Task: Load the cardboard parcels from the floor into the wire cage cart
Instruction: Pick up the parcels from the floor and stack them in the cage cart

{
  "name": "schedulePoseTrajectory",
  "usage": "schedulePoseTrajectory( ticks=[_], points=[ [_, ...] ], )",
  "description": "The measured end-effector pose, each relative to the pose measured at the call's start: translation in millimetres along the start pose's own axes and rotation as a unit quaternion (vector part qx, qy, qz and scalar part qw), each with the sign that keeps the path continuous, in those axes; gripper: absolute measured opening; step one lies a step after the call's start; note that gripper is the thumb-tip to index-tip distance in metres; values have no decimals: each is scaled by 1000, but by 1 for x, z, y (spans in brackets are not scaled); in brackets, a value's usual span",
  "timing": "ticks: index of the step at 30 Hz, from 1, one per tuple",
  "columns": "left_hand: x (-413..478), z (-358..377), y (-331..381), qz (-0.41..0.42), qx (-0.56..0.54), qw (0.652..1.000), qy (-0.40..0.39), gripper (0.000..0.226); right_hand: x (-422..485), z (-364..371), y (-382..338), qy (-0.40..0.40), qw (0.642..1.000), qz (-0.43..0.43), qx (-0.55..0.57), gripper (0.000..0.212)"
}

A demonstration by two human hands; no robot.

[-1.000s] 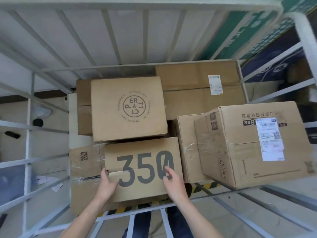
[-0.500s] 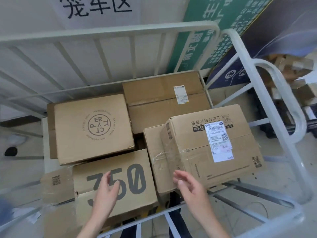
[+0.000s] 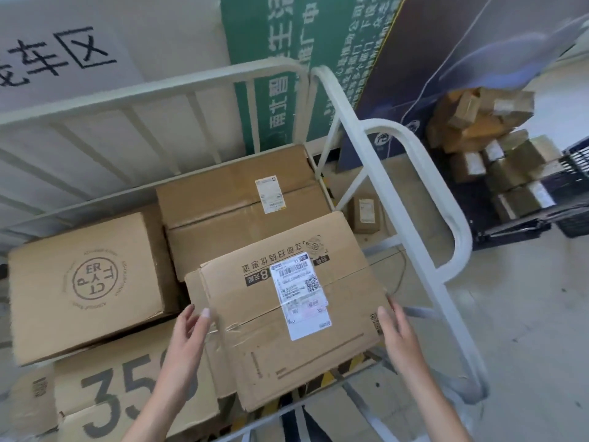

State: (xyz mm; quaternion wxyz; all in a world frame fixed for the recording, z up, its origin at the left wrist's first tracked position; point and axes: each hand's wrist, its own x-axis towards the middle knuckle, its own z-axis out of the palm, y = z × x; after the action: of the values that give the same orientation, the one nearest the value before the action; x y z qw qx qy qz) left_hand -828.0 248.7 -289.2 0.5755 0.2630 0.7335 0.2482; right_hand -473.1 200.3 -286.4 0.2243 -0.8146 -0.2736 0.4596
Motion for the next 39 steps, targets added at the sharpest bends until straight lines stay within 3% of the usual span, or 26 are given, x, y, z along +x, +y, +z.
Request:
schedulePoseTrajectory(
  ticks=[2, 4, 12, 16, 20, 23, 32, 39],
  points=[
    [1, 12, -1, -45, -12, 998, -32, 90, 9, 4, 2, -45, 998, 7, 33, 57],
    [2, 17, -6, -71, -26, 995, -64, 79, 12, 5, 3, -75, 996, 6, 46, 59],
    [-10, 15, -6, -104, -75, 989, -78, 64, 8, 13, -17, -93, 994, -9, 65, 35],
    [22, -11, 61, 5, -69, 995, -76, 59, 24, 38, -68, -109, 988, -86, 75, 48],
    [78, -40, 141, 147, -79, 986, -26, 40, 80, 87, -144, -110, 975, -153, 115, 37],
    [123, -56, 164, 153, -17, 988, 24, 32, 122, 133, -183, -117, 969, -172, 135, 45],
    [196, -56, 81, 57, 92, 988, 107, 45, 170, 198, -154, -185, 964, -189, -27, 54],
    [190, -68, 66, 137, 59, 980, 131, 39, 154, 205, -143, -204, 953, -210, -81, 61]
  ],
)
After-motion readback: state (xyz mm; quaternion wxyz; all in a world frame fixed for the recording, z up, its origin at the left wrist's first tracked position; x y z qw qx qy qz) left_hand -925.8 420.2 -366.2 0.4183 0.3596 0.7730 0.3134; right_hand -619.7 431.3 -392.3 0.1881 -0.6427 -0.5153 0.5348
